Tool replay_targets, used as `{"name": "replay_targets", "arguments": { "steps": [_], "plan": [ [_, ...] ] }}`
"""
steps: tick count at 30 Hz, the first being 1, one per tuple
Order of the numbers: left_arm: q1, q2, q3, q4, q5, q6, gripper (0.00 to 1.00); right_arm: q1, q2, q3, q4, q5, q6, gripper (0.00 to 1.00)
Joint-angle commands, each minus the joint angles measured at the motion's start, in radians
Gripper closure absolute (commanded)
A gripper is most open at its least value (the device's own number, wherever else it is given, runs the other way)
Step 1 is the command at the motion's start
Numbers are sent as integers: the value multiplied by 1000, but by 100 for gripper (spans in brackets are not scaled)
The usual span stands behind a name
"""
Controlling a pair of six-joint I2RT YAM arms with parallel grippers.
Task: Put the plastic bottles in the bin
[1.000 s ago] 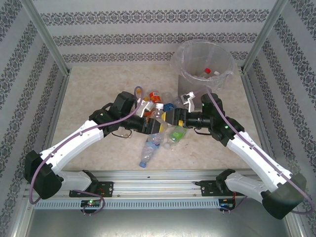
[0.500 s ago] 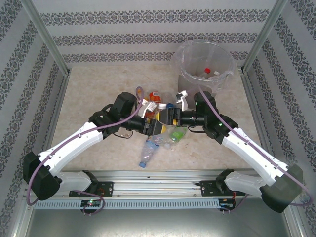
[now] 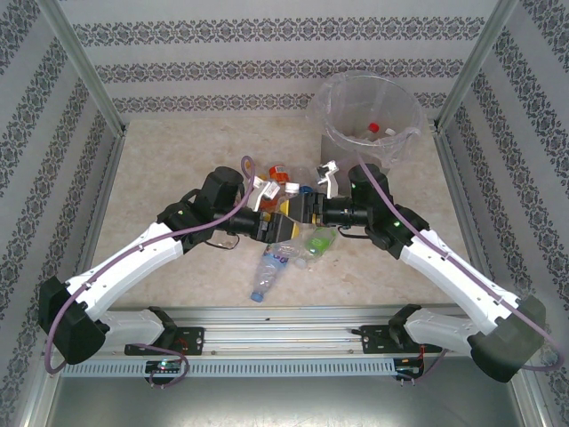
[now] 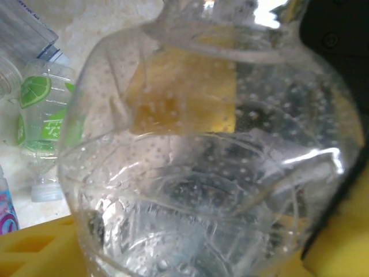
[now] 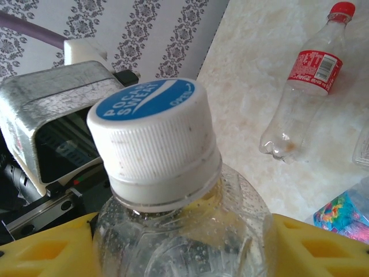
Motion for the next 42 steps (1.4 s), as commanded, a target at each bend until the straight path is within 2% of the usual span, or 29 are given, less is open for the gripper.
{"name": "replay_targets", "arguments": {
  "steps": [1,4,5,12,21,32,42],
  "plan": [
    [-20,-28,10,73,-14,15,16,-4,-32,49,-48,33,-39,41],
    [-23,-45,13,99,-34,20,1,-27,-54,86,-131,64,-83,41],
    [-23,-53,8,116,-43,18,0,-38,-59,102,-160,72,-100,40],
    [-23,-97,-10,234,-97,4,0,-145,-72,245,-327,109,-198,40],
    [-24,-137,-37,294,-191,9,0,-328,23,543,-524,198,-326,40],
    [-24,-175,-87,322,-227,2,0,-527,209,753,-444,296,-322,40],
    [-23,-225,-126,304,-250,20,0,-577,421,871,-324,387,-249,41]
  ]
}}
